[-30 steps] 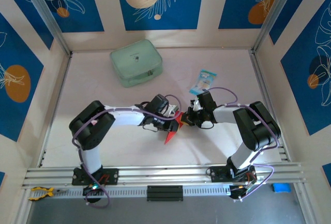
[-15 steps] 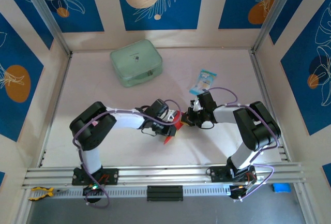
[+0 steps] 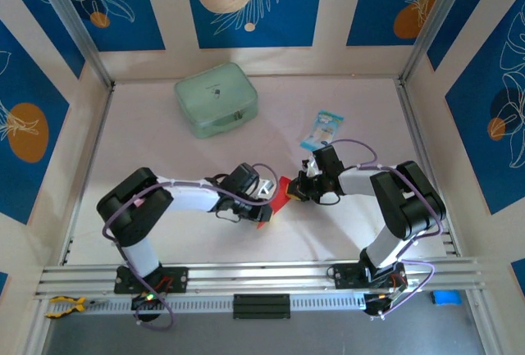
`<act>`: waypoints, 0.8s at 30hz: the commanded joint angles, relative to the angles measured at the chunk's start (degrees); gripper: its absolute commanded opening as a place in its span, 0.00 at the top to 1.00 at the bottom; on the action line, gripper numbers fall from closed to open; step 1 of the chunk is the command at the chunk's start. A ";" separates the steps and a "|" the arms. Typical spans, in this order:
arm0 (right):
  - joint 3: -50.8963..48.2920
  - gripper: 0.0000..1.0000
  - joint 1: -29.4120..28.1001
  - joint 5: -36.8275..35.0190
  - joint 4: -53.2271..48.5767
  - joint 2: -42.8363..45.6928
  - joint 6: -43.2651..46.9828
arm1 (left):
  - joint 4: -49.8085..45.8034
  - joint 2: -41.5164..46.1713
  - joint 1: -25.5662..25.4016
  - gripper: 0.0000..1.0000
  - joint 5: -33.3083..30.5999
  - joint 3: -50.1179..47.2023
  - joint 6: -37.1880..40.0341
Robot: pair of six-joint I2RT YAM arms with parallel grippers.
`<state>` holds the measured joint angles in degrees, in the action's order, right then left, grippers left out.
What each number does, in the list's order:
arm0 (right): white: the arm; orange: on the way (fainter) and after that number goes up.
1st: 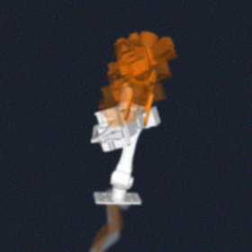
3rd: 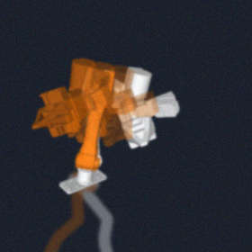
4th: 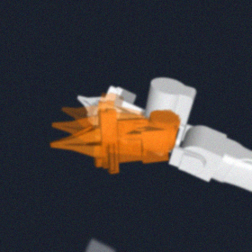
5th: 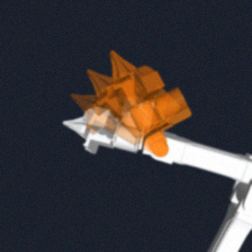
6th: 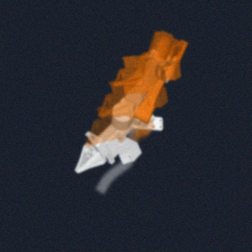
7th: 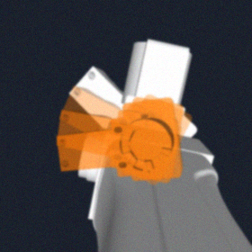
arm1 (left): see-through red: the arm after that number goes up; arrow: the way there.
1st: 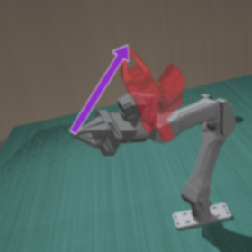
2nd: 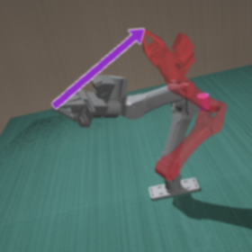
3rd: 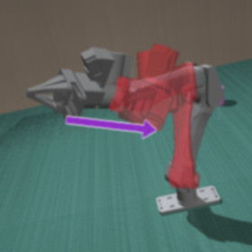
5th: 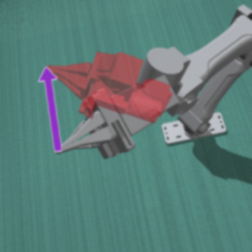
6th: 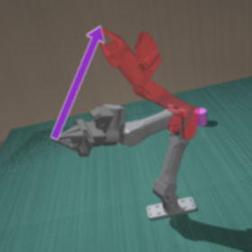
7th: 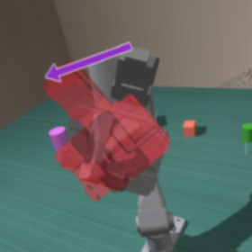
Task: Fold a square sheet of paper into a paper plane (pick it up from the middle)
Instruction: Fold the wing for the fifth time at the center of the table.
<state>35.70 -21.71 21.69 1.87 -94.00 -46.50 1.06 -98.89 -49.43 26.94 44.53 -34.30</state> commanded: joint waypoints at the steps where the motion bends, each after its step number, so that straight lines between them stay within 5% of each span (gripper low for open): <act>1: -1.07 0.94 1.13 -3.59 -3.72 0.13 1.17 | -5.67 1.35 -0.76 0.87 0.67 -3.78 -1.10; 24: -0.98 0.94 1.21 -2.84 -2.92 0.22 1.16 | -0.85 15.43 0.36 0.98 0.22 -5.33 -2.53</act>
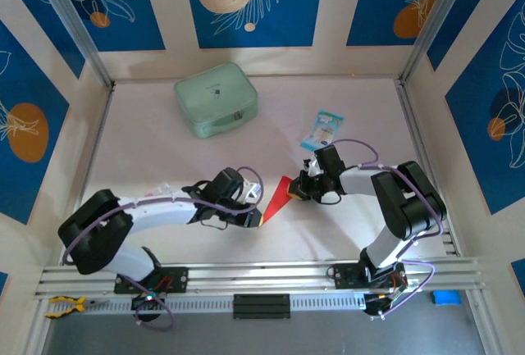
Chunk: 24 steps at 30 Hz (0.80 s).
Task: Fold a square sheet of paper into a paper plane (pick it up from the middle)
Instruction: Fold the wing for the fifth time at the center of the table.
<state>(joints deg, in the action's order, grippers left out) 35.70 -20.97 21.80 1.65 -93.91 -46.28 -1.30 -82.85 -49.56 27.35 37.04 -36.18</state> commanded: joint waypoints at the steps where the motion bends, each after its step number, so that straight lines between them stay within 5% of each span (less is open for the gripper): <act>1: -0.99 0.94 0.46 -2.83 -2.61 0.13 0.93 | 1.41 -1.94 0.80 0.98 -0.37 3.33 -0.64; 10: -0.94 0.93 0.32 -2.22 -2.37 0.43 0.93 | 1.93 -13.31 1.83 0.94 -2.91 9.41 -0.87; 24: 5.88 0.90 0.12 -1.18 -7.08 2.24 5.22 | 6.28 -15.42 1.79 1.00 -2.13 0.49 -4.07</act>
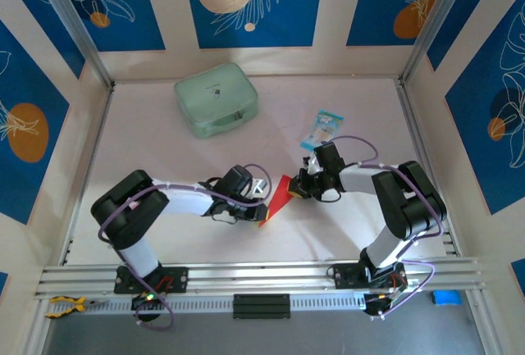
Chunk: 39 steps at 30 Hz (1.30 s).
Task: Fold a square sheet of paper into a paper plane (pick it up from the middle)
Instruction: Fold the wing for the fifth time at the center of the table.
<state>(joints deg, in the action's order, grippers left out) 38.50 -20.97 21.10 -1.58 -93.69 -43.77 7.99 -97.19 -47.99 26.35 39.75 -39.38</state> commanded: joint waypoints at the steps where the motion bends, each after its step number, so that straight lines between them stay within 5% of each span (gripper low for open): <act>1: 3.41 0.90 0.14 -0.58 -4.04 2.95 2.64 | -3.27 -1.12 0.22 1.00 -1.25 -2.18 -0.90; 10: -3.65 0.90 -5.72 -1.23 2.33 10.25 -3.29 | -3.51 -0.58 0.25 1.00 -2.11 -2.32 -1.24; 20: -8.12 0.94 -14.43 -4.05 7.41 7.95 -8.39 | -3.68 -0.92 0.26 1.00 -2.01 -1.87 -1.23; 39: -10.66 0.94 -7.07 -2.57 9.24 4.48 -6.43 | -4.12 -3.01 0.26 1.00 -0.69 -0.91 -0.97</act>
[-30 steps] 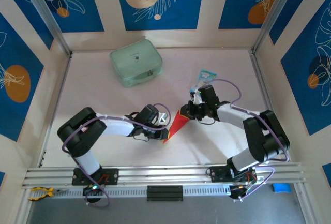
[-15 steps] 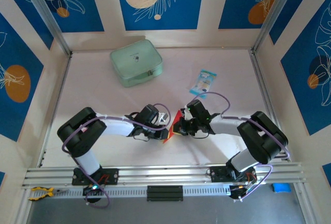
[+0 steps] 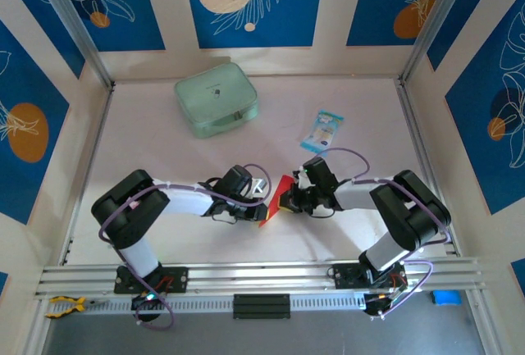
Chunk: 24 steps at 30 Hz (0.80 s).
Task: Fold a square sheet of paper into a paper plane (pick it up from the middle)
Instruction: Fold the wing for the fifth time at the center of the table.
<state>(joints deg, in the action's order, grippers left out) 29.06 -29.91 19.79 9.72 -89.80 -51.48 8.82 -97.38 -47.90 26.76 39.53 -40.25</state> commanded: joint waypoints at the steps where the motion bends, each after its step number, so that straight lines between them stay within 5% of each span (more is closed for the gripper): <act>1: -1.13 0.94 2.57 -1.16 -2.25 0.59 1.53 | -4.95 -2.94 0.17 1.00 -1.02 -0.68 -0.09; 24: 2.59 0.94 14.04 -2.61 -9.13 0.80 5.56 | -4.21 -2.69 0.08 1.00 -0.53 -1.12 -0.36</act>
<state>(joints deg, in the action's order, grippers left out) 30.39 -18.02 21.96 4.36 -89.80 -47.42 10.09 -98.13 -47.90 27.18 39.81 -40.25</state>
